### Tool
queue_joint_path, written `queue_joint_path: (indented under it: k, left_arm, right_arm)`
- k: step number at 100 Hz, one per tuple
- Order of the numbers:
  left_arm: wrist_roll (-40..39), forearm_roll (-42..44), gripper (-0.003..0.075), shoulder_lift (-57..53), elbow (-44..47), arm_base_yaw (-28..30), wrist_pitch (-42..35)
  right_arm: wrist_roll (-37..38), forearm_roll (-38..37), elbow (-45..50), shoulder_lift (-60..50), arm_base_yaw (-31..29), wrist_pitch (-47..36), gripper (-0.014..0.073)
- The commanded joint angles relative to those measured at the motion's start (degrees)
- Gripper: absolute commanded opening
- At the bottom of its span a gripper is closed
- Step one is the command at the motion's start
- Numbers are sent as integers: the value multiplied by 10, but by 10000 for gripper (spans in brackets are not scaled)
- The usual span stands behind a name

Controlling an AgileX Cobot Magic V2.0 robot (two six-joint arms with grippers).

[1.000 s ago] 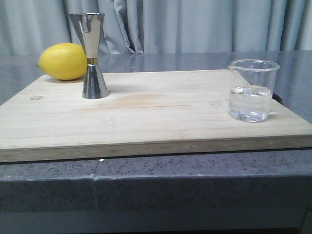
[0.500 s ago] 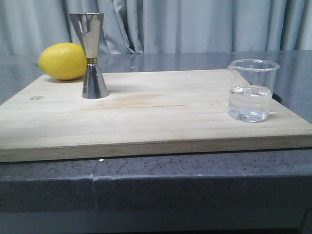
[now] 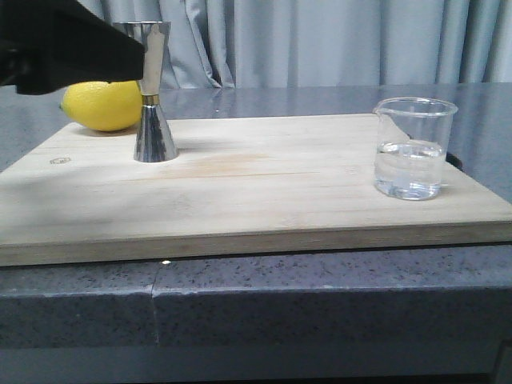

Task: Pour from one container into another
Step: 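Reach the left gripper to the steel jigger and grasp its waist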

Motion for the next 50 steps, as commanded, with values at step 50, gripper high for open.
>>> queue_joint_path:
  k: [50]
  left_arm:
    - [82, -47, 596, 173, -19, 39, -302]
  right_arm:
    - [-8, 6, 51, 8, 136, -200, 523]
